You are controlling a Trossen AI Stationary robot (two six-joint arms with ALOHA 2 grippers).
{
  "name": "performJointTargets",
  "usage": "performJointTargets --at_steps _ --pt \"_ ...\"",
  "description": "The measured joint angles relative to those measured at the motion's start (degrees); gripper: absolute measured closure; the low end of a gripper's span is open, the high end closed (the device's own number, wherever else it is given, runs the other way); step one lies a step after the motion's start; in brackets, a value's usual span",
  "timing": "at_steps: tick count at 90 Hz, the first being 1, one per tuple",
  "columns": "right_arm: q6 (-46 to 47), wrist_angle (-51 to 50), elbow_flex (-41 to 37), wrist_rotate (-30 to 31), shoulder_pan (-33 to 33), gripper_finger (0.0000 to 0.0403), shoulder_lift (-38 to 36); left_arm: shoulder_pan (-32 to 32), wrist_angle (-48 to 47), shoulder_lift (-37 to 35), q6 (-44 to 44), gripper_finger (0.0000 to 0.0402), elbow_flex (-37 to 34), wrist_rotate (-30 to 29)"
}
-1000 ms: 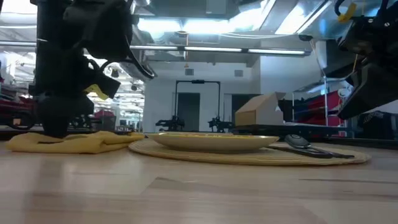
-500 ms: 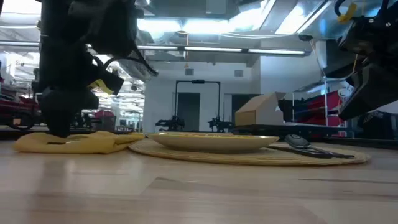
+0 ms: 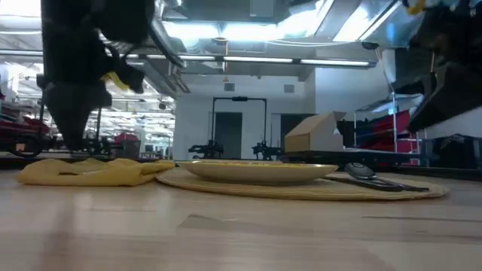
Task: Set table place
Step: Adjust the yellow napkin
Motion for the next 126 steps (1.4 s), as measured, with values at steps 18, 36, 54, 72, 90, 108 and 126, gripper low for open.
performJointTargets --at_steps 18,36,54,72,90,108,126 --pt "-4.55 -14.1 8.43 -2.38 0.0 0.0403 0.0 0.09 -0.73 -3.48 1.81 0.0402 -0.59 -2.78" --pt "-4.95 -29.33 16.91 -4.92 0.0 0.0403 0.0 2.8 -0.27 -3.42 2.06 0.0402 -5.98 -2.22" --pt "-5.79 -33.83 20.08 -4.74 0.0 0.0403 0.0 6.77 2.81 -3.4 2.29 0.0402 -11.32 -1.93" --pt "-5.94 -33.93 20.08 -4.29 0.0 0.0403 0.0 11.94 13.25 -3.4 7.84 0.0402 -15.41 -1.93" --pt "-5.85 -33.91 20.09 -4.29 0.0 0.0403 0.0 14.22 16.11 -3.46 10.95 0.0401 -15.99 -1.8" --pt "-5.83 -33.9 20.1 -4.07 0.0 0.0403 0.0 14.41 17.23 -3.46 11.27 0.0401 -16.02 -2.71" --pt "-5.83 -33.9 20.1 -4.07 0.0 0.0403 0.0 14.53 17.91 -3.44 11.32 0.0401 -16.04 -3.54"
